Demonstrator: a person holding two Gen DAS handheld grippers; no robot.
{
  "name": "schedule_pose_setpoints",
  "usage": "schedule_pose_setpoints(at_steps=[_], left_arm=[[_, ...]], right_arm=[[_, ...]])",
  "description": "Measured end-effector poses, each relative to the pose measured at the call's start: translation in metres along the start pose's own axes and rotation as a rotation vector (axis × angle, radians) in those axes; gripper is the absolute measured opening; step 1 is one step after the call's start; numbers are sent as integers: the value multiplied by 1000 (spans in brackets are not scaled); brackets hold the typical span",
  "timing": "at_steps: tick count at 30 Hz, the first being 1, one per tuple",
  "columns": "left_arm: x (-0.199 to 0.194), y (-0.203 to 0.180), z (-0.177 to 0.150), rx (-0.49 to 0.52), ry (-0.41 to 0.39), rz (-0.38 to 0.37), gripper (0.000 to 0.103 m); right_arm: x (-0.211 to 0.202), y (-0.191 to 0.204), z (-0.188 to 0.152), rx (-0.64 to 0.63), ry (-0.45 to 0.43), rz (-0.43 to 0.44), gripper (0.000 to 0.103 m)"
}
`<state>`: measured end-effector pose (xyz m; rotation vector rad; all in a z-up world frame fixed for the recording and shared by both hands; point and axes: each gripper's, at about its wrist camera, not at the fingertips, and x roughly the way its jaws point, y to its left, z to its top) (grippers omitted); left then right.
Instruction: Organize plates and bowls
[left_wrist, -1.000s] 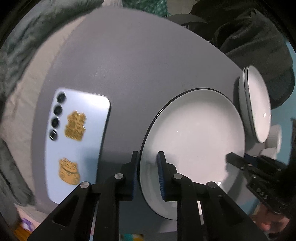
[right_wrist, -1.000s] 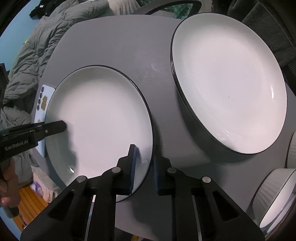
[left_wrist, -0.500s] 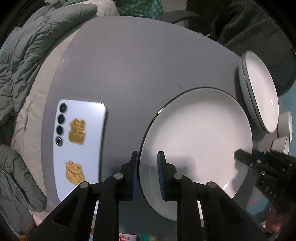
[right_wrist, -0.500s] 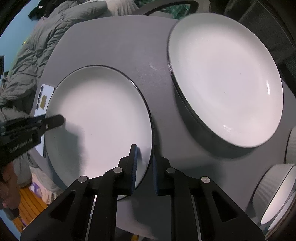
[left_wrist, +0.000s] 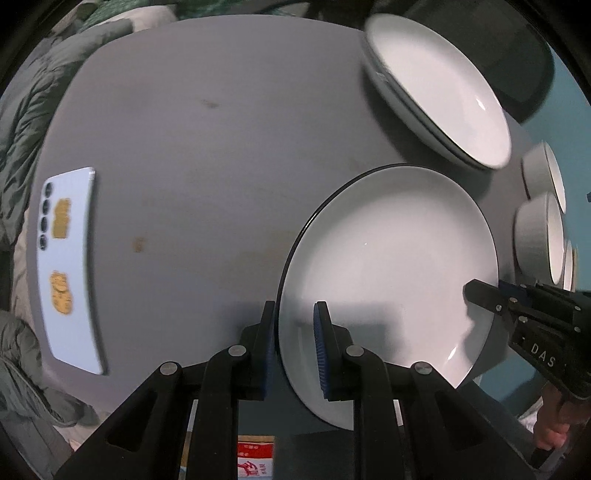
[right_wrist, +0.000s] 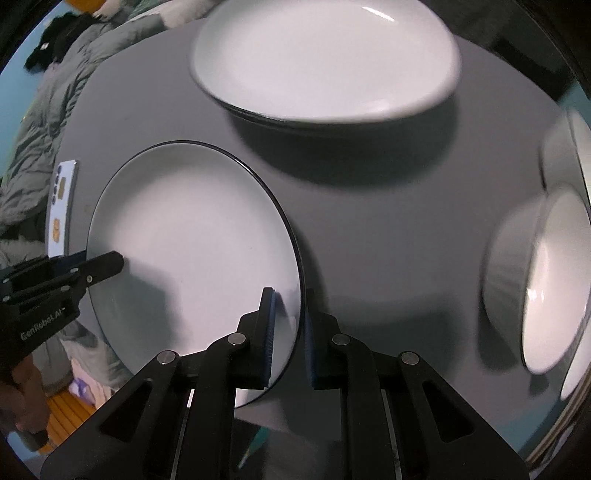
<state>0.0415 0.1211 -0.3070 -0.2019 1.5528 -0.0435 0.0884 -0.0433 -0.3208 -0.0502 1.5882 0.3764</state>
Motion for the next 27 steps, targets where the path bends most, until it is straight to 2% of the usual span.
schedule_pose_setpoints(at_steps=[6,11,20,22,27], left_arm=[[6,-28,-3,55,-1,-20,17],[6,-38,0,96,-3,5,17],[9,-55,3,130,6,20,17],[11,-63,1,126,8,15,17],[12,-62,3,124,8,17,19]], right_arm=[[-10,-30,-14,88,-24,-16,13],[-17,-42,-14,120,-55,-39,11],[-12,-45,-17,114,-68,7,13],[-14,-56,-28,119,-73,14,14],[-12,-59,-33,132,-83,47,14]])
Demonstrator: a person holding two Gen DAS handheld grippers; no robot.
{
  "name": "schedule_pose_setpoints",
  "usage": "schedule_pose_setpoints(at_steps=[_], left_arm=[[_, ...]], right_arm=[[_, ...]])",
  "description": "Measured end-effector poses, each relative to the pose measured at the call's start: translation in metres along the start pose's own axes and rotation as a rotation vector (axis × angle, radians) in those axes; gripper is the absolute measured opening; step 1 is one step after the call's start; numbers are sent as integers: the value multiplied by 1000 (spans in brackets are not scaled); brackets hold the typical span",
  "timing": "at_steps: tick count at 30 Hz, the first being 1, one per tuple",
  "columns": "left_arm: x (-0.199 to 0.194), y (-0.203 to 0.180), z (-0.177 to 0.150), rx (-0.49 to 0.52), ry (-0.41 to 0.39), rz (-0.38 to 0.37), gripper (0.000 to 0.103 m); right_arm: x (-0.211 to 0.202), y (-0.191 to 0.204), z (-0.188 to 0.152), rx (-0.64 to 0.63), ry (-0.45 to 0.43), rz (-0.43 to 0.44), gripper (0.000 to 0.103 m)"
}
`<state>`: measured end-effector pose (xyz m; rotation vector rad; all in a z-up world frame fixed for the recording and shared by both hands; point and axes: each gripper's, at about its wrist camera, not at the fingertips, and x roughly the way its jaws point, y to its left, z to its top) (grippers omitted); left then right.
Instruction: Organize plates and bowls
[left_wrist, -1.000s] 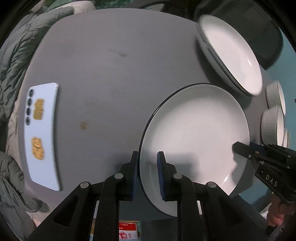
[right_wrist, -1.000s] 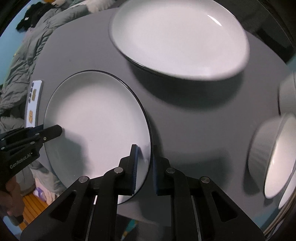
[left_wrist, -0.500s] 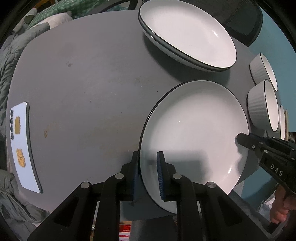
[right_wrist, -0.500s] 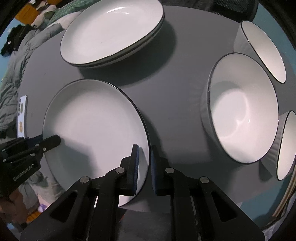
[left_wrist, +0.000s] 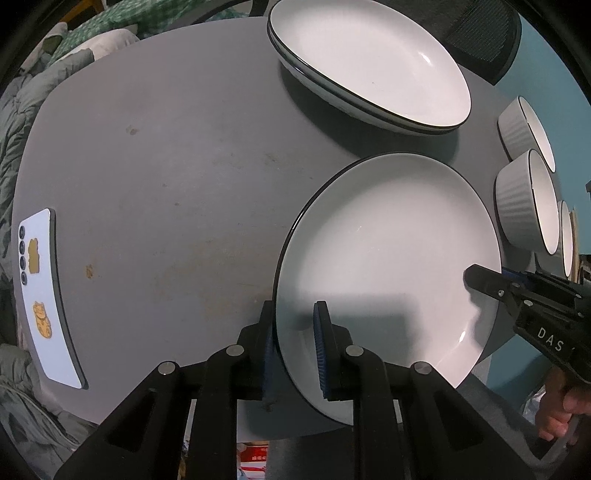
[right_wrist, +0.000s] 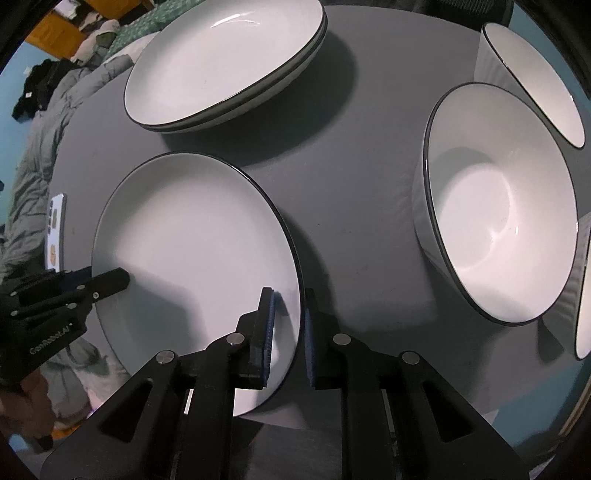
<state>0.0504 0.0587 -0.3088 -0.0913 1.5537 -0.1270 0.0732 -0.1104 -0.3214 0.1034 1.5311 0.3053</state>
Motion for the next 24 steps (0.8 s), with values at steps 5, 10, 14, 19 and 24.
schedule_pose_setpoints(at_steps=[5,10,14,19,24], left_arm=[[6,9,-4,-6,2,-12,19],[12,14,-7,-15,2,-15,22],[13,15,-5,-18,4,-20,24],[15,21,-5,-51,9,-41,22],[17,30,-4,-93,27,-57,23]], right_arm=[[0,-3,-3,1,-6,25,16],[2,-3,-2,-11,3,43,21],[4,-4,-1,-24,11,39,26],[3,0,2,-13,14,30,23],[1,3,5,-1,21,46,18]])
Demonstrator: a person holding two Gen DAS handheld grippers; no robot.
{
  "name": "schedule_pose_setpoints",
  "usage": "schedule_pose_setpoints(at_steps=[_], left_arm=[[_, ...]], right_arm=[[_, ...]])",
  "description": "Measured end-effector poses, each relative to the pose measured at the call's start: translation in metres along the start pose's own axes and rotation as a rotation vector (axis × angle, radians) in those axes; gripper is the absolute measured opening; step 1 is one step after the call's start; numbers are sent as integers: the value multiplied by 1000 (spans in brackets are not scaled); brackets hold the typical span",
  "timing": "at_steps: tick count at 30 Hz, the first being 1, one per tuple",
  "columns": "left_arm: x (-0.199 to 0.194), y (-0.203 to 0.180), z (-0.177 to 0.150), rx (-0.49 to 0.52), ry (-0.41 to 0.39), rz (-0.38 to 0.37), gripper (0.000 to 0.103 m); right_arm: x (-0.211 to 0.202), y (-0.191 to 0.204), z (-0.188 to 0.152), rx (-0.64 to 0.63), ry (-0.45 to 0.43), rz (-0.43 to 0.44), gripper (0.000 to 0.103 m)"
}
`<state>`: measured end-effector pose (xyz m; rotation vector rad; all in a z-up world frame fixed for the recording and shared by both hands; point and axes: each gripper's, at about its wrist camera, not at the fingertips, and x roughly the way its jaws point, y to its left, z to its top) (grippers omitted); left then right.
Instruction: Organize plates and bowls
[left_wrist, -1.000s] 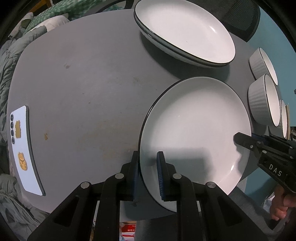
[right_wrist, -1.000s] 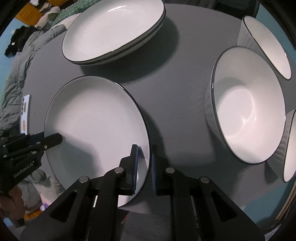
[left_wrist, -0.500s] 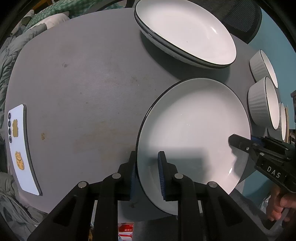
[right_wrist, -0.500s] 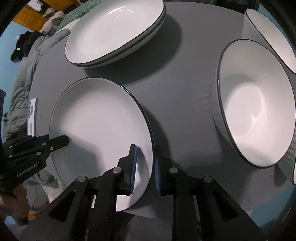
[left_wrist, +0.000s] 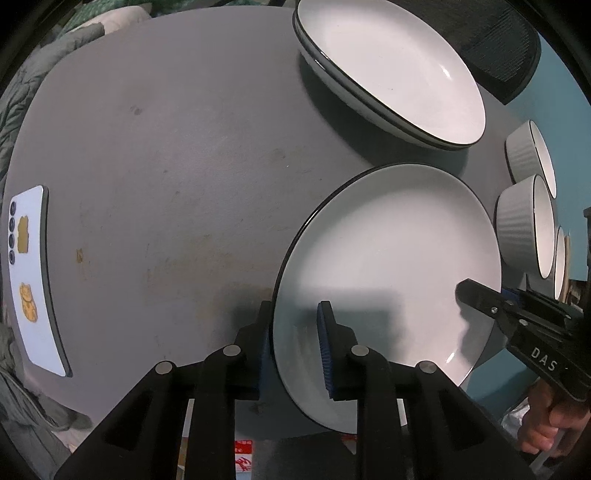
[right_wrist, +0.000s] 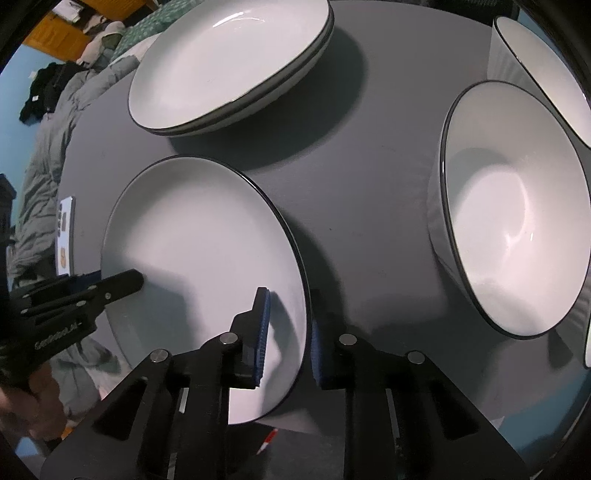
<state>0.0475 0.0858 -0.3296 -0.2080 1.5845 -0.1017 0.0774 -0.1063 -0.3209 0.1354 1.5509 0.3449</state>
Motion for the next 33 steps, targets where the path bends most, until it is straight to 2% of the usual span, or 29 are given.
schedule_pose_setpoints(at_steps=[6,19,24,33], left_arm=[[-6,4,0,1,-3,1,22],[-47,2,25,21,-66,-9,22],[-64,2,51,20,-108,-8,22],[-71,6,110,-7,-165,-22,23]], right_arm=[[-5,2,1,-4,-4,10,17],[-45,4,14,-8,-65,28,15],[-62,-2,29,-5,-93,34,14],[-71,7,83,-33,-139,20,14]])
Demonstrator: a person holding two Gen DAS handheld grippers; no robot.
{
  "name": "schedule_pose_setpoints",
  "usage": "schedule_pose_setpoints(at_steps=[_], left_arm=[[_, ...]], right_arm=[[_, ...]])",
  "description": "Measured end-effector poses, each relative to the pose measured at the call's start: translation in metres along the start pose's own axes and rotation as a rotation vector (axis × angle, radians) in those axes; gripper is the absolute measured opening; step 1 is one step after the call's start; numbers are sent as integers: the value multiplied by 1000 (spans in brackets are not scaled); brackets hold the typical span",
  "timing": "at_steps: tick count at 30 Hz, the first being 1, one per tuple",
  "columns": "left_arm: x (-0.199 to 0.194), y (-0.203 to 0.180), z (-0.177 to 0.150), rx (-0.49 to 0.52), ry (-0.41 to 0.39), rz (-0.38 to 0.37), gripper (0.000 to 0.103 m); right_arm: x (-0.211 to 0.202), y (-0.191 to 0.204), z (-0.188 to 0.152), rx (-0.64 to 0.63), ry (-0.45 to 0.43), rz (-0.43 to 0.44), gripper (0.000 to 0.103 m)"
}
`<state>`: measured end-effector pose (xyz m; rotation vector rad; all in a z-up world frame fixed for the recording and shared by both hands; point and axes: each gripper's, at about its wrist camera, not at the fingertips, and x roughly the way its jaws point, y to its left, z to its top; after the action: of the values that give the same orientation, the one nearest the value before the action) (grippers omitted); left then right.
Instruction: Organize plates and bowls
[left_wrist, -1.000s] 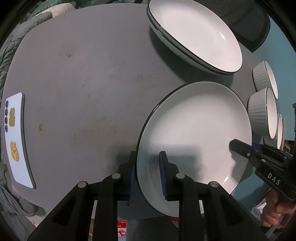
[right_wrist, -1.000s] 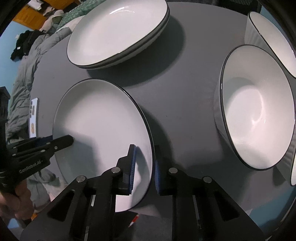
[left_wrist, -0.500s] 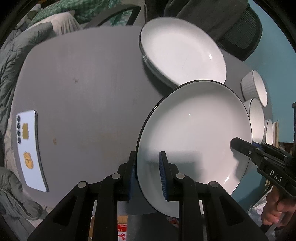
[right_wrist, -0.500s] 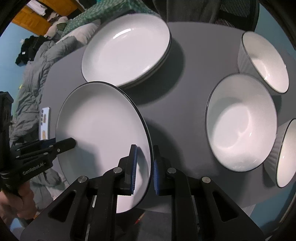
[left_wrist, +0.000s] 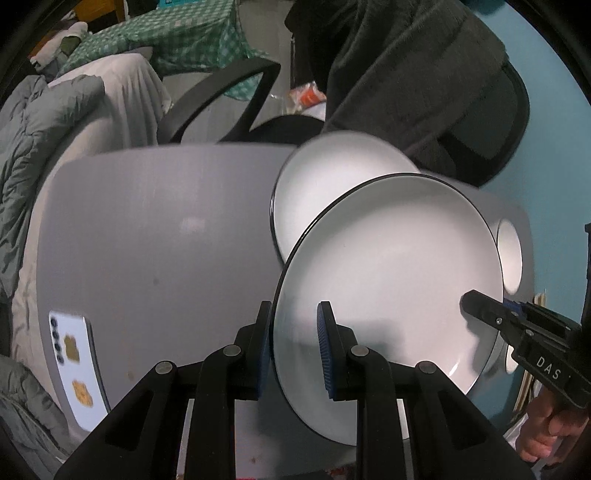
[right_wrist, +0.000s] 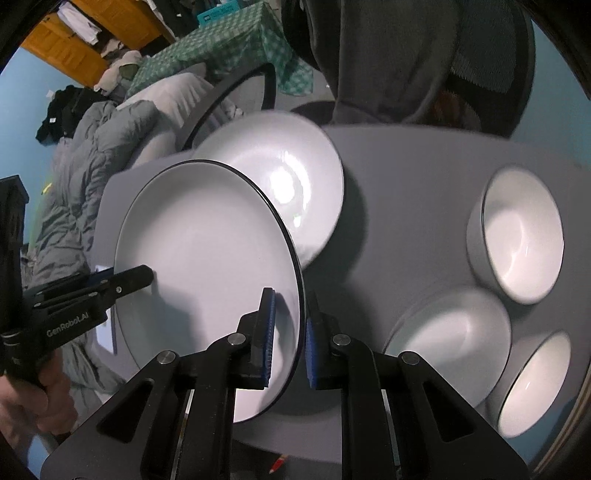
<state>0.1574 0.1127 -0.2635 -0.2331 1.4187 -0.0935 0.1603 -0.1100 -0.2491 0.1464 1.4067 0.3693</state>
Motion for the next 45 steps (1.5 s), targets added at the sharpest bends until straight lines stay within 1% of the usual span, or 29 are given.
schedule_pose_setpoints(at_steps=[7,10,14,24,32,37,42,44,45], left_arm=[[11,-3,30,-4,1,18,23],[19,-4,46,-14,16,27,23],[29,-4,56,-22,35,41,23],[48,-7,66,-24,80,90,23],[56,-10,67,2,96,94,23],[57,-11,68,1,85,92,23],[56,-16,67,41,77,116,24],[56,-17,66,49,78,130,25],[55,-17,66,50,76,129,25]], right_arm=[[8,-6,36,-2,2,-3,14],[14,-10,47,-1,13,2,14],[25,-13,60,-2,36,6,14],[46,-21,70,16,86,15,14],[51,-26,76,33,98,1,14],[50,-27,76,51,107,-6,15],[51,-27,75,84,133,-8,19],[51,-26,75,100,143,-7,27],[51,-25,75,104,145,-12,28]])
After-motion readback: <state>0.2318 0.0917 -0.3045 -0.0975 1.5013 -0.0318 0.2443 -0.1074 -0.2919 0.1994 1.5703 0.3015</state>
